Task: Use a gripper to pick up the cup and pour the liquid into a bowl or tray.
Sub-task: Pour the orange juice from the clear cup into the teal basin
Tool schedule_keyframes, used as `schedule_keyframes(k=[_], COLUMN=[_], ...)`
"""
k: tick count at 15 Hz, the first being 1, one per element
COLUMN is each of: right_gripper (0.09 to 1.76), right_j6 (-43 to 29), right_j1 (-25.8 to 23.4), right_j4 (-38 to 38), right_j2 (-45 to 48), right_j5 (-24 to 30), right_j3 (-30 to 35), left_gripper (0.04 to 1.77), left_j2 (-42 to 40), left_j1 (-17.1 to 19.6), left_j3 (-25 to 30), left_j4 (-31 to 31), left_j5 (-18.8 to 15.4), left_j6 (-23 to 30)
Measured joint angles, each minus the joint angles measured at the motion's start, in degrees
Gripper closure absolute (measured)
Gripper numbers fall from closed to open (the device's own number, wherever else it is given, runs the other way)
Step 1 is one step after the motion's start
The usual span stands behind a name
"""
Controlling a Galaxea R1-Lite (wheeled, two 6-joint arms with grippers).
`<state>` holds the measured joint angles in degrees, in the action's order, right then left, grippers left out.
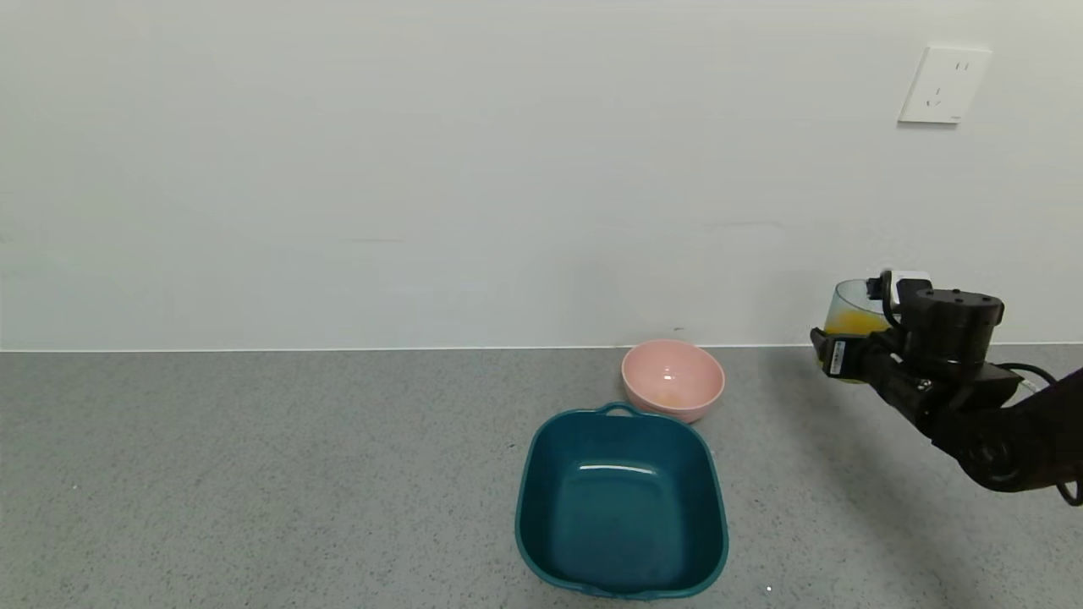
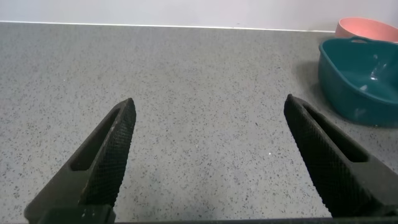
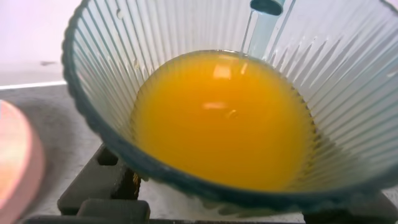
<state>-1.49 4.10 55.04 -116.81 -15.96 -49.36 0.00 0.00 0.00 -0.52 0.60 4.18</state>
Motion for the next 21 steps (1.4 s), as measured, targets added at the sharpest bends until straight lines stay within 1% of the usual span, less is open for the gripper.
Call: schedule_keyframes(k=[2,5,12,21], right_gripper=[0.48,0.48,0.48,0.48], right_j6=[0.91,2.65,8.29,11.72], right_j1=[1.60,4.30,9.37,15.36], right_j4=[-3.45,-6.03,-6.39,-6.39], right_j2=[1.97,4.05,5.40,5.40], right_j5=[0.02,-0.07,-0.22,-0.27], right_j3=[-1.85,-3.62,-5.18,-4.96], left_gripper=[0.09,0.09,0.09,0.09], left_j2=[0.00,0.00,0.00,0.00], left_j1=[0.00,0.00,0.00,0.00], left_j3=[0.00,0.00,0.00,0.00], left_j4=[0.00,0.00,0.00,0.00], left_j5=[0.00,0.00,0.00,0.00], left_j6=[-0.02,0.00,0.00,0.00])
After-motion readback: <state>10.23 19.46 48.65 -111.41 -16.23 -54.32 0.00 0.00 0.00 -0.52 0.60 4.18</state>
